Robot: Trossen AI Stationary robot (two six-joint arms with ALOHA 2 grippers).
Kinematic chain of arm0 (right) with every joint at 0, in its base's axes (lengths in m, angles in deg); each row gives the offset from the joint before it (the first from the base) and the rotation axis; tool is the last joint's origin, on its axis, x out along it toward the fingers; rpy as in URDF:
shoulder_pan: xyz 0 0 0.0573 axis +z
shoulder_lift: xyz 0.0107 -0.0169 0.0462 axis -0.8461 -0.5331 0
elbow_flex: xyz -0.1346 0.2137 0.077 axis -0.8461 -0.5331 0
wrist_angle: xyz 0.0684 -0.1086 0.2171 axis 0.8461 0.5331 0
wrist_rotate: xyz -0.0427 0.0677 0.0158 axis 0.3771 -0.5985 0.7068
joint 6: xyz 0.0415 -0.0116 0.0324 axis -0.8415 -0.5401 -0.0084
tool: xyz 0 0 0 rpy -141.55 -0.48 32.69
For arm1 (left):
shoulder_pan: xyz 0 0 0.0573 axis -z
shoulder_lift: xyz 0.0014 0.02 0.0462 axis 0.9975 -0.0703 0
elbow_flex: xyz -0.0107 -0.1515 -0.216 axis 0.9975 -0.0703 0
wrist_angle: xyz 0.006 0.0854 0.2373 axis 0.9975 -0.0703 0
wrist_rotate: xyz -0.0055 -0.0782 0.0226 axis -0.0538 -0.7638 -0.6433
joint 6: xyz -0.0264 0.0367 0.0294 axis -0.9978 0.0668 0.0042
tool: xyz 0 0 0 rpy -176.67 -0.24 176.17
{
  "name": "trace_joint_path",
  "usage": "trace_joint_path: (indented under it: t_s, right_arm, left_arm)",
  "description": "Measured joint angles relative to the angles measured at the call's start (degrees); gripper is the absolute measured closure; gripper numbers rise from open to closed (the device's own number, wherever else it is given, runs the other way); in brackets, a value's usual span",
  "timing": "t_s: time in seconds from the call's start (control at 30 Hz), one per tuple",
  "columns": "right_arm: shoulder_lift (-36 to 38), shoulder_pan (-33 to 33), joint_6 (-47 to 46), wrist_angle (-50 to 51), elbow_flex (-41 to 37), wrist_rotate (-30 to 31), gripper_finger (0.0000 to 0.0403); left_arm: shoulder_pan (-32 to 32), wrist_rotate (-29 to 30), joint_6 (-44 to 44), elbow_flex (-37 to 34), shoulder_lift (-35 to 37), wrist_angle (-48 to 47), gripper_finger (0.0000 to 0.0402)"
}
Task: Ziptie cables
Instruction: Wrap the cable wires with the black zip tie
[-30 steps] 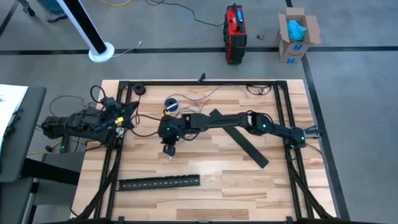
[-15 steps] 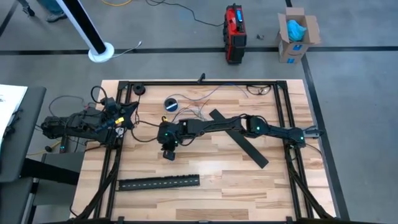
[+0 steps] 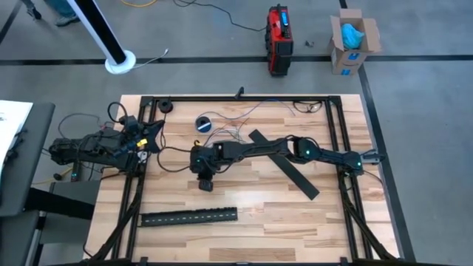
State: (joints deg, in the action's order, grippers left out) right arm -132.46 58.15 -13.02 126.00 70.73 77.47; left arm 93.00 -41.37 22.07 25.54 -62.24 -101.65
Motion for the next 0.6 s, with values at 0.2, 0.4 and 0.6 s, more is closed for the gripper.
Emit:
trace_joint_path:
  t_s: [0.2,0.4,0.6]
  right_arm:
    - [-1.16,0.02,-0.11,0.80,0.02,-0.16,0.0349]
    - [-2.34,0.79,-2.74,0.85,0.02,-1.72,0.0349]
    - [-2.15,1.87,-5.57,9.79,0.35,-1.79,0.0349]
  left_arm:
    - [0.00,0.13,0.03,0.00,0.00,-0.02,0.0402]
    - [0.01,0.15,0.04,0.00,0.00,-0.05,0.0402]
    - [0.00,0.13,0.01,0.00,0.00,0.02,0.0402]
